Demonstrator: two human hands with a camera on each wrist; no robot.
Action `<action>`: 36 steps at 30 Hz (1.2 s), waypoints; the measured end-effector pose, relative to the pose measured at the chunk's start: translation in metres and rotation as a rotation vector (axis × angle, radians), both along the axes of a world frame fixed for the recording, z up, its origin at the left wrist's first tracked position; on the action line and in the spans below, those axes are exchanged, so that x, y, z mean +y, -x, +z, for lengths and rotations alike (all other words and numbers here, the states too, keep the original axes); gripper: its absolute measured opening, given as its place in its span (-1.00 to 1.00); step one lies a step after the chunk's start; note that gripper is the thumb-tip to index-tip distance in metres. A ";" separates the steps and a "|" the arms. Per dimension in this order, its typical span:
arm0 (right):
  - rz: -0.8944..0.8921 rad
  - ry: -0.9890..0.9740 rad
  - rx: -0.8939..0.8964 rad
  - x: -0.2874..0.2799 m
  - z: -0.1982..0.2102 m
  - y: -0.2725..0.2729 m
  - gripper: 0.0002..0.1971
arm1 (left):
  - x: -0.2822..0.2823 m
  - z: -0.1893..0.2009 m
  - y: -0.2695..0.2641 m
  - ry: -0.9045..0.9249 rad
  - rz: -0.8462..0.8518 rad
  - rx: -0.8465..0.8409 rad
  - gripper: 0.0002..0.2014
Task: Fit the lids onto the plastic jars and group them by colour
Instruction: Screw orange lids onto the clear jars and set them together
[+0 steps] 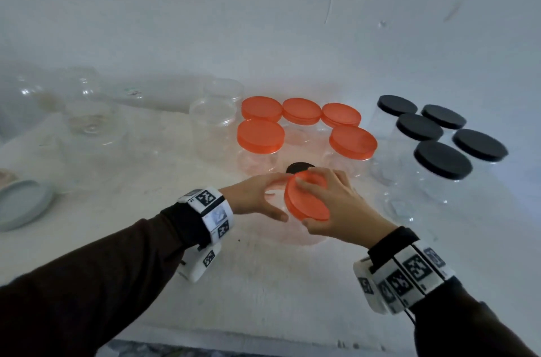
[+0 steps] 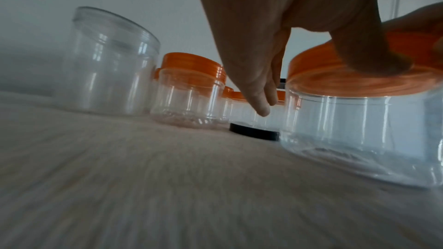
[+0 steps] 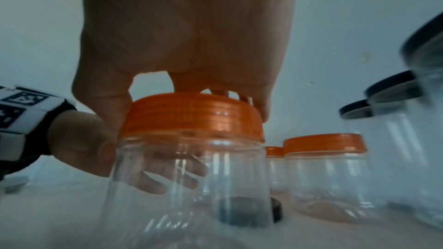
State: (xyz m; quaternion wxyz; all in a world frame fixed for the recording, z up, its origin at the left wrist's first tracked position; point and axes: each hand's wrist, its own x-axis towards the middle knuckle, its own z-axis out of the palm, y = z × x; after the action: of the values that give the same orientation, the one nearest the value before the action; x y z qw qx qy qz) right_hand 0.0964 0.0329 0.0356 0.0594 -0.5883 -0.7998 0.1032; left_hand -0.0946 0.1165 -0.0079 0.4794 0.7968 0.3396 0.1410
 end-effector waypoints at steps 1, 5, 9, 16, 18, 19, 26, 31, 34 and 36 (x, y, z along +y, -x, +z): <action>-0.039 -0.022 0.023 -0.002 0.000 -0.009 -0.27 | 0.003 0.001 -0.007 0.007 0.014 -0.003 -0.18; -0.168 -0.057 0.075 -0.006 -0.004 -0.044 -0.35 | 0.013 0.005 -0.033 -0.127 0.103 0.045 -0.32; -0.211 -0.066 -0.002 -0.001 -0.009 -0.065 -0.23 | 0.026 0.002 -0.059 -0.302 0.121 0.146 -0.37; -0.241 -0.092 -0.061 0.013 -0.017 -0.082 -0.01 | 0.046 -0.009 -0.086 -0.417 0.033 0.401 -0.27; -0.246 -0.092 -0.079 0.015 -0.017 -0.084 -0.01 | 0.047 -0.013 -0.091 -0.443 0.010 0.480 -0.23; -0.246 -0.098 -0.086 0.016 -0.018 -0.084 -0.01 | 0.048 -0.014 -0.093 -0.445 0.000 0.510 -0.22; -0.228 -0.140 -0.090 0.021 -0.023 -0.088 -0.10 | 0.052 -0.015 -0.100 -0.464 0.028 0.629 -0.22; -0.216 -0.138 -0.093 0.020 -0.022 -0.087 -0.27 | 0.039 -0.008 -0.101 -0.405 0.017 0.669 -0.26; -0.214 -0.120 -0.098 0.021 -0.019 -0.087 -0.39 | 0.021 0.000 -0.088 -0.343 0.019 0.636 -0.29; -0.220 -0.096 -0.103 0.023 -0.014 -0.086 -0.39 | 0.008 0.006 -0.073 -0.311 0.036 0.567 -0.30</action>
State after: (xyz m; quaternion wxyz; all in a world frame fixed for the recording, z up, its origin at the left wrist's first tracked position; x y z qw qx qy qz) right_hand 0.1820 0.0556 0.0216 0.0573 -0.6736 -0.7363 0.0275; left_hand -0.0214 0.1244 -0.0015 0.2357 0.8620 0.4479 -0.0279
